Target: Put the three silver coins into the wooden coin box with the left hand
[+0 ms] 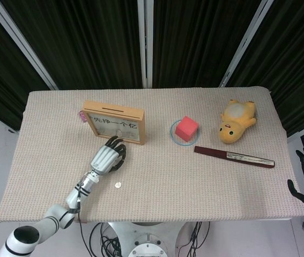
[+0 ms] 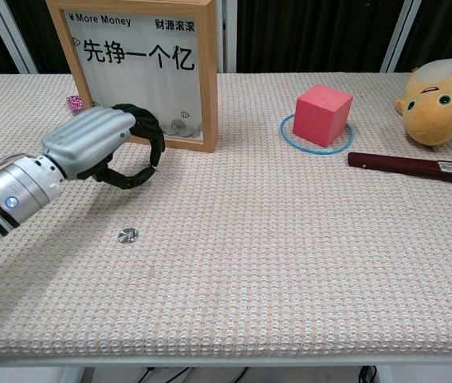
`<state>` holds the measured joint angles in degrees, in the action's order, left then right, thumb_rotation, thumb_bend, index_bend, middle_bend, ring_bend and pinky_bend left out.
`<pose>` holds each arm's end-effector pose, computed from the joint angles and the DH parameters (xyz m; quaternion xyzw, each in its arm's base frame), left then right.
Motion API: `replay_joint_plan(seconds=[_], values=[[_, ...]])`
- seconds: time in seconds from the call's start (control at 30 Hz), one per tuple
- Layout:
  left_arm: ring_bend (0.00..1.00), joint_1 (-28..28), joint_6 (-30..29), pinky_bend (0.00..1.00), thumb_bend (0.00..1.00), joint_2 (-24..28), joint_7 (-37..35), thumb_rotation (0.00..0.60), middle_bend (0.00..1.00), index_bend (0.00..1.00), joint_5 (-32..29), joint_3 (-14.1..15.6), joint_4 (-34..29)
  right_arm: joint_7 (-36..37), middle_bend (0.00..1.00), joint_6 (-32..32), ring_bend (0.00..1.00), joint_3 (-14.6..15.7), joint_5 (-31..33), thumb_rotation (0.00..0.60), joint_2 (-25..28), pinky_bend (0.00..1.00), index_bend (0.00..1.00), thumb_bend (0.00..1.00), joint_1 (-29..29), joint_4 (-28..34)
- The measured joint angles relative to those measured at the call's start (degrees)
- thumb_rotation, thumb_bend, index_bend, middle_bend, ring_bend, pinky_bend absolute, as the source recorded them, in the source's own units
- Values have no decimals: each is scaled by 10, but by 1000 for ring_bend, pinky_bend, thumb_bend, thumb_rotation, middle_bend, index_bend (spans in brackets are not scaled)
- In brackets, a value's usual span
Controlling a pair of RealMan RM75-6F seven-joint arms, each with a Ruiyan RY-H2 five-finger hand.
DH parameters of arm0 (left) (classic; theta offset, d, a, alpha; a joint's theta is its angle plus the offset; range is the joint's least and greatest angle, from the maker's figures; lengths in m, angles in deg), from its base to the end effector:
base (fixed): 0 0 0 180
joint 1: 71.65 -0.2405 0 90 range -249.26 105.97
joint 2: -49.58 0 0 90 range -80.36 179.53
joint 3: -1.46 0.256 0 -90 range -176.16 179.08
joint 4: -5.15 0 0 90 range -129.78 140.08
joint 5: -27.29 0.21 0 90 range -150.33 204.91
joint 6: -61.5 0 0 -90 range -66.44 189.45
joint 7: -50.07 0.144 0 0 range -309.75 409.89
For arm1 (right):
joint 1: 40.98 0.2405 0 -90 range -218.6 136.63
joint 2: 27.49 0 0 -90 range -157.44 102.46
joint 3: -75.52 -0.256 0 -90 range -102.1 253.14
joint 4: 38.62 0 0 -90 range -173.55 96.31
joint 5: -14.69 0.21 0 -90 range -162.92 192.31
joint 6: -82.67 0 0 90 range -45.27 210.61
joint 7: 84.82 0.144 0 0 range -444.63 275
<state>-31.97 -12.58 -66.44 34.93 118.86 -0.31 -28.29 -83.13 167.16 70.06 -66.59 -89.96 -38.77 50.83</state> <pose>-0.1825 0.3368 -0.0847 -0.7308 -0.2782 -0.4970 0.3763 -0.3383 -0.1755 0.1844 0.5577 -0.3925 0.3610 0.6360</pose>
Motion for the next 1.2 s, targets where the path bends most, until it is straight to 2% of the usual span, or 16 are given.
replay_joint_plan(seconds=[0.13,0.23,0.5,0.6,0.7,0.83,0.97,1.07,1.2], values=[[177,-11,-34,156,429,32,14,600,362,614,0,-6,-57,5,0,1,0,-1,-1,600,4,0,0,326,0,2],[183,-27,-61,160,429,71,36,600,376,627,0,-9,-126,6,0,2,0,-2,-4,600,5,0,0,326,1,3],[183,-79,-139,166,429,221,119,600,379,640,3,-18,-368,-1,0,-1,0,-2,-8,600,3,0,0,326,6,7],[183,-87,-167,167,429,279,159,600,382,641,8,-39,-439,-6,0,0,0,-1,-12,600,3,0,0,325,8,12],[183,-80,-171,167,428,311,180,600,382,641,4,-79,-476,-10,0,4,0,-1,-16,600,3,0,0,325,8,18],[182,-49,-134,167,429,335,182,600,379,642,-23,-130,-495,-11,0,11,0,-2,-17,600,5,0,0,325,5,23],[182,-2,-56,166,429,350,177,600,378,642,-69,-174,-492,-13,0,15,0,-1,-18,600,10,0,0,324,3,28],[182,34,10,164,429,358,179,600,377,642,-109,-199,-484,-12,0,18,0,-3,-16,600,12,0,0,324,1,30],[182,76,94,164,428,365,194,600,375,643,-166,-217,-475,-8,0,15,0,-5,-9,600,12,0,0,324,1,28]])
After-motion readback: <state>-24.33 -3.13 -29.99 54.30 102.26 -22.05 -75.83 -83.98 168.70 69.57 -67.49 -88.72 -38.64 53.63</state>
